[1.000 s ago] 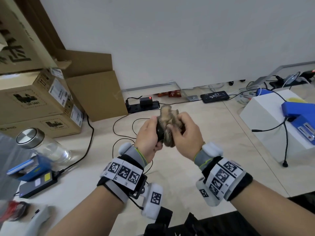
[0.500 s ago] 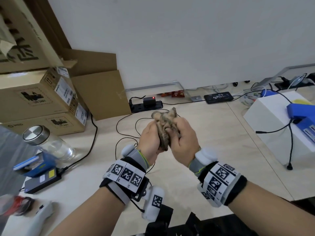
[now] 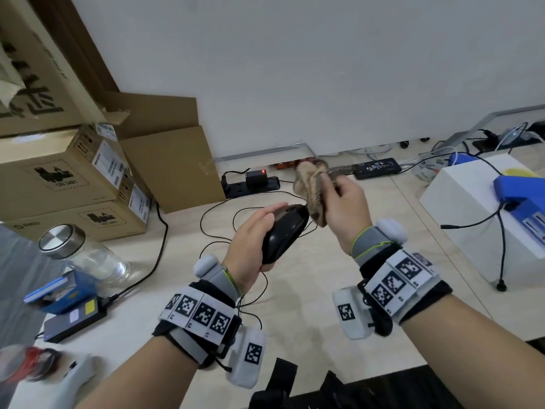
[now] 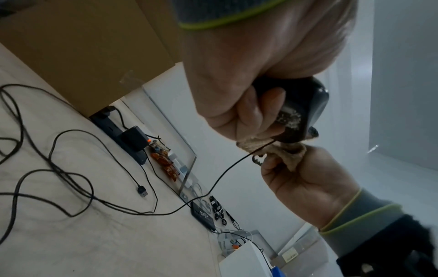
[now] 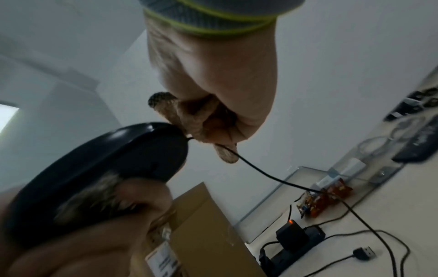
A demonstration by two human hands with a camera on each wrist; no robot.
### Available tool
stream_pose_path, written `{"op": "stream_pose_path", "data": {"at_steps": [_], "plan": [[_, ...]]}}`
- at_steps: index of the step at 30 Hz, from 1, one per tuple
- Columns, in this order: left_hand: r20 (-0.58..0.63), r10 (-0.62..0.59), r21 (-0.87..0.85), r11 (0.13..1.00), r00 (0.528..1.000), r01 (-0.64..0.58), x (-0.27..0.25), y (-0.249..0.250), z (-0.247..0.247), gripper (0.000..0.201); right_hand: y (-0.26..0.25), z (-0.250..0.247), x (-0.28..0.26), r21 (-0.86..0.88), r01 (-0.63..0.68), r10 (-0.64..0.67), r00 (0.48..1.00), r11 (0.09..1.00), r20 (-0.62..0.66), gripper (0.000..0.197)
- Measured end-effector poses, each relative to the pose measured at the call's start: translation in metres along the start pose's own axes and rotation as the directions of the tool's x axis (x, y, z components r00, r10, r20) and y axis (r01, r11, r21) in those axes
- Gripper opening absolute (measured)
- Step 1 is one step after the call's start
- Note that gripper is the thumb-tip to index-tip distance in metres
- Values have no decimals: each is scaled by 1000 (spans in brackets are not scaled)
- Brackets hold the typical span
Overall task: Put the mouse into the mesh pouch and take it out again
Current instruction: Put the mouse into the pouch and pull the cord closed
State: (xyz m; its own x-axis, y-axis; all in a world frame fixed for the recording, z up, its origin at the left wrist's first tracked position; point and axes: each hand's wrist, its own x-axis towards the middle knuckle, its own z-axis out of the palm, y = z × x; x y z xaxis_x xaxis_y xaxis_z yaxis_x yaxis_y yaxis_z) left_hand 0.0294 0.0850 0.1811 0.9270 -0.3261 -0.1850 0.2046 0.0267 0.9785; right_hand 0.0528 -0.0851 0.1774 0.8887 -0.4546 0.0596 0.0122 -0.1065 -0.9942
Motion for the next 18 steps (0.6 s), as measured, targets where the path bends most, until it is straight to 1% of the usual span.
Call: {"op": "stream_pose_path", "data": {"at_steps": [1, 2, 4, 6, 7, 9, 10, 11, 13, 14, 15, 16, 17, 18], "plan": [[-27, -5, 10, 1000, 1000, 5, -1, 1, 3, 37, 4, 2, -5, -125, 62, -59, 998, 990, 32, 33], [-61, -7, 17, 1000, 998, 8, 0, 0, 5, 32, 4, 5, -13, -215, 137, -126, 990, 967, 68, 34], [-118, 6, 27, 1000, 993, -3, 1, 0, 5, 26, 1, 8, -31, -304, 284, -265, 959, 909, 104, 33], [-144, 30, 48, 999, 989, -24, 3, -1, 6, 26, -1, 10, -46, -294, 411, -390, 912, 863, 130, 21], [-153, 35, 53, 998, 988, -27, 4, -1, 7, 26, -3, 9, -52, -278, 442, -410, 897, 853, 168, 15], [-154, 17, 35, 999, 988, -12, 5, -2, 8, 24, 1, 8, -52, -270, 494, -440, 866, 827, 236, 15], [-138, 6, 26, 1000, 990, -3, 5, -1, 9, 24, 4, 7, -47, -270, 491, -444, 869, 828, 219, 16], [-117, 4, 18, 1000, 993, -2, 3, 0, 10, 25, 6, 5, -40, -275, 444, -411, 895, 853, 172, 18], [-81, 18, 25, 1000, 997, -16, 1, -1, 11, 27, 8, 2, -29, -280, 274, -268, 961, 920, 61, 31], [-88, 20, 29, 999, 996, -18, 2, -3, 13, 29, 9, 1, -27, -276, 227, -230, 973, 934, 24, 35], [-118, 12, 19, 1000, 993, -10, 4, -4, 15, 30, 10, 3, -30, -264, 220, -226, 974, 939, 9, 34], [-158, -10, -19, 1000, 987, 7, 7, -7, 18, 32, 10, 7, -35, -240, 241, -245, 969, 940, 13, 29], [-185, -58, -96, 995, 981, 41, 10, -7, 22, 36, 10, 12, -42, -217, 278, -277, 960, 936, 38, 19], [-184, -117, -202, 976, 976, 79, 12, -6, 25, 41, 10, 17, -50, -208, 330, -321, 944, 921, 75, 14]]}}
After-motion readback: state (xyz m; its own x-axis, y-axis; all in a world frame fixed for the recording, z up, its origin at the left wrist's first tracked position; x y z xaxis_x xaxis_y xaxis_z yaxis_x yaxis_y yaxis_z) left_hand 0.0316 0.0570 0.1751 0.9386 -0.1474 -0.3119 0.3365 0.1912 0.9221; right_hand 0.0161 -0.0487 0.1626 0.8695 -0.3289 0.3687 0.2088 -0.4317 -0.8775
